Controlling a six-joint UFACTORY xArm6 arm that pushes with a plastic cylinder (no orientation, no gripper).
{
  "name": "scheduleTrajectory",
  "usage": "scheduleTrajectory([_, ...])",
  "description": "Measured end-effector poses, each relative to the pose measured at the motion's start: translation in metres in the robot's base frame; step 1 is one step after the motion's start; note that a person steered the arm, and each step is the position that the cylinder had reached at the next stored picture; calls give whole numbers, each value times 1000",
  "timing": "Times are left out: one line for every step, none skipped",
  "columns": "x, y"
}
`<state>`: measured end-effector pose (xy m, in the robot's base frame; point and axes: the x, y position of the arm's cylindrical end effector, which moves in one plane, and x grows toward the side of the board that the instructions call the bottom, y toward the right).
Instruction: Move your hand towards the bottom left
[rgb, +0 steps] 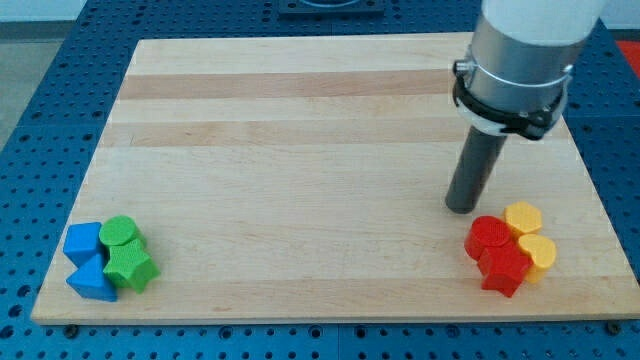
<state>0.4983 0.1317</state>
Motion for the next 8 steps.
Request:
scheduleTrajectory([1,-50])
scheduleTrajectory([-16,-90])
scheduleTrajectory([-47,-180])
scheduleTrajectory([-49,-304])
scheduleTrajectory([-47,-424])
scheduleTrajectory([-44,-437])
scheduleTrajectory([-21,-436])
scheduleTrajectory([21,-435])
